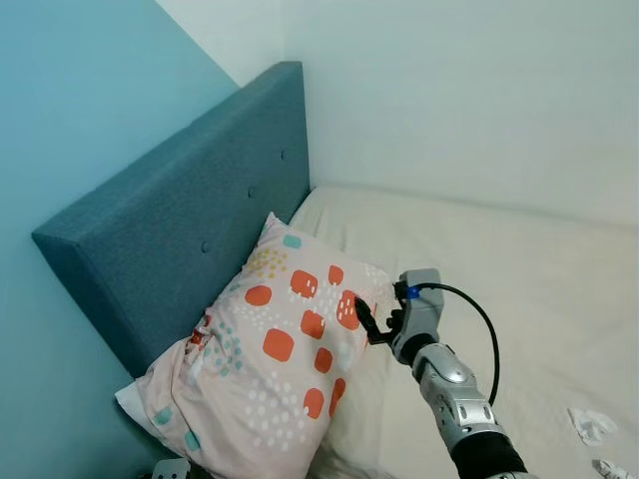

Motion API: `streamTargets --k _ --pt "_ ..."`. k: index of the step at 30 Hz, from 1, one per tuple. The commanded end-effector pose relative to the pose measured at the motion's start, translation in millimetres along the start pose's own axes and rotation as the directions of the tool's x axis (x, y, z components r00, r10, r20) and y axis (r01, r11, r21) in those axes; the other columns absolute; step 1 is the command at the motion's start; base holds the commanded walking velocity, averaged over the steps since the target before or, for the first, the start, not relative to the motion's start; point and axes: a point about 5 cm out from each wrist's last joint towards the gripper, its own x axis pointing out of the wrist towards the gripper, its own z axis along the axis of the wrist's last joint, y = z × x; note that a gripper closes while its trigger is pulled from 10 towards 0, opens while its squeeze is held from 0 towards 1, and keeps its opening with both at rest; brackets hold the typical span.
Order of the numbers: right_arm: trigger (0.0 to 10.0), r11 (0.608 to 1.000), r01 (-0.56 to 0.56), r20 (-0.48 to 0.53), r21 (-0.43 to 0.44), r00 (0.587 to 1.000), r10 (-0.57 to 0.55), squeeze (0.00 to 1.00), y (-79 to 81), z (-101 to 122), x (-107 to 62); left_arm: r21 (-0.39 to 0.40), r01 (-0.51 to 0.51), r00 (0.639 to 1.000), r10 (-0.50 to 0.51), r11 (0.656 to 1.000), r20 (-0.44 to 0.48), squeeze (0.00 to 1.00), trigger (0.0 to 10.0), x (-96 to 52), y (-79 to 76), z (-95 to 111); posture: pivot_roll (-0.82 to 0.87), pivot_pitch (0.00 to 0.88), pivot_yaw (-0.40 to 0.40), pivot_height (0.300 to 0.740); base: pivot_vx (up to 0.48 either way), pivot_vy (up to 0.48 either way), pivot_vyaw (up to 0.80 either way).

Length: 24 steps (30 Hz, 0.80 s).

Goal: Clean up the room

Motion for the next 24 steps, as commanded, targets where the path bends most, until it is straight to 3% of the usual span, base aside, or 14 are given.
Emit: streamTargets --k 1,5,8,13,15,18,21,24 --pt "10.0 0.999 -0.032 -0.012 0.011 0.999 0.033 0.0 6.7 -4 0.5 -0.001 -0.032 0.999 0.032 0.999 -0.024 0.0 10.0 -2.7 6.7 -7 -0.21 0.052 0.027 0.705 0.0 0.0 0.0" --pt "10.0 0.999 -0.02 -0.024 0.044 0.999 0.021 0.0 5.0 -7 0.8 -0.007 -0.045 0.999 0.044 0.999 -0.023 0.0 10.0 -3.0 8.1 -8 -0.2 0.053 0.025 0.695 0.0 0.0 0.0" --pt "10.0 0.987 0.065 -0.02 0.147 0.998 -0.063 0.0 -7.4 -8 0.9 -0.007 -0.04 0.999 0.04 0.999 -0.022 0.0 10.0 -2.8 7.3 -7 -0.2 0.058 0.025 0.68 0.0 0.0 0.0" --pt "10.0 0.971 0.118 -0.01 0.209 0.993 -0.118 0.0 -16.6 -6 -0.1 -0.004 -0.036 0.999 0.036 0.999 -0.022 0.0 10.0 -2.5 6.3 -7 -0.2 0.06 0.024 0.67 0.0 0.0 0.0" --pt "10.0 0.943 0.182 -0.001 0.278 0.982 -0.189 0.0 -31.0 -5 -3.3 -0.004 -0.032 0.999 0.032 0.999 -0.022 0.0 10.0 -2.3 5.1 -8 -0.2 0.072 0.024 0.66 0.0 0.0 0.0" --pt "10.0 0.925 0.221 -0.007 0.31 0.973 -0.23 0.0 -40.5 -7 -5.7 -0.006 -0.031 0.999 0.031 0.999 -0.023 0.0 10.0 -2.4 4.8 -9 -0.19 0.08 0.023 0.645 0.0 0.0 0.0" --pt "10.0 0.919 0.224 -0.009 0.324 0.972 -0.234 0.0 -41.7 -7 -5.7 -0.007 -0.032 0.999 0.031 0.999 -0.024 0.0 10.0 -2.6 5.0 -10 -0.19 0.088 0.024 0.64 0.0 0.0 0.0" --pt "10.0 0.884 0.235 -0.022 0.403 0.969 -0.248 0.0 -44.4 -10 -4.2 -0.013 -0.036 0.999 0.036 0.999 -0.022 0.0 10.0 -3.3 6.4 -11 -0.18 0.1 0.025 0.62 0.0 0.0 0.0"
